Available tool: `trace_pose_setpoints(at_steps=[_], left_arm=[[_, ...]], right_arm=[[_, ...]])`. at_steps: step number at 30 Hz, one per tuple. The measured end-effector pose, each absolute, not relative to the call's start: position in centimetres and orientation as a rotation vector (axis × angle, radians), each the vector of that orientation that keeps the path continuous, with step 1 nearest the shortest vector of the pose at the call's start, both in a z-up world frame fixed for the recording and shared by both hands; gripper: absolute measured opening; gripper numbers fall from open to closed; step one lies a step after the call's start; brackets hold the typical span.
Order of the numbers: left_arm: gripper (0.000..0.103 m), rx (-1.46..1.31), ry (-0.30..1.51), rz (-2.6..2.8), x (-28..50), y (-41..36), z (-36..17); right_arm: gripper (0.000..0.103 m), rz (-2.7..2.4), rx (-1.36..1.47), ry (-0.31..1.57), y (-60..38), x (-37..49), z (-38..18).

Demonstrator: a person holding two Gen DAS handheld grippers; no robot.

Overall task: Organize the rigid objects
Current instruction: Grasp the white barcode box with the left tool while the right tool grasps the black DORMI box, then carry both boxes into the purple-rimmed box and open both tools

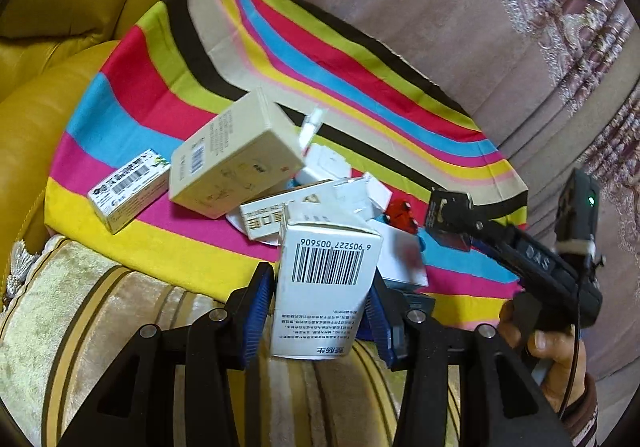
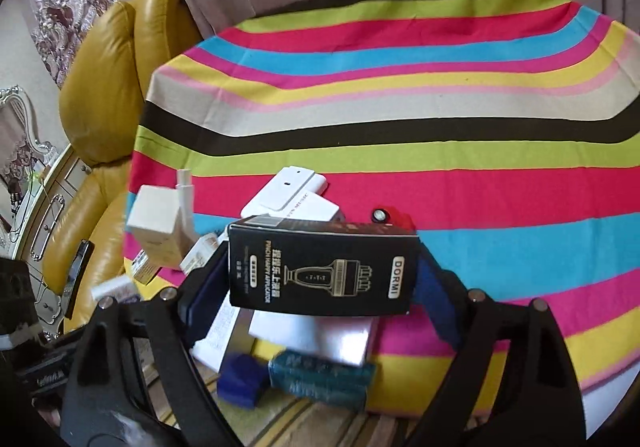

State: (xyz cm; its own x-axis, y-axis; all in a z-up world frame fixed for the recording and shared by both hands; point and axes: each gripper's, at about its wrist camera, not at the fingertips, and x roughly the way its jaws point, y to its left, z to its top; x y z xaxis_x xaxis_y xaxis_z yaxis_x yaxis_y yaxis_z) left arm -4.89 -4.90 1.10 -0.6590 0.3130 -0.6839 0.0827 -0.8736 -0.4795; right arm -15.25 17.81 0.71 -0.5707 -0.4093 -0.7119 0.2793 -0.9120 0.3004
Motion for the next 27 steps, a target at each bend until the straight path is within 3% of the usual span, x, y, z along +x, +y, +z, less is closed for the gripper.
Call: trace_pose_setpoints(at_steps=[14, 27], left_arm=[[0.046, -1.178, -0.673, 2.511, -4.1, -0.3, 2.6], [0.046, -1.217, -0.539, 2.214, -3.6, 8.8, 3.1]], right_arm=[[0.088, -2.584, 1.177, -0.293, 24.1, -7.5, 2.4], [0.088, -2.685, 1.287, -0.46, 32.0, -1.5, 1.4]])
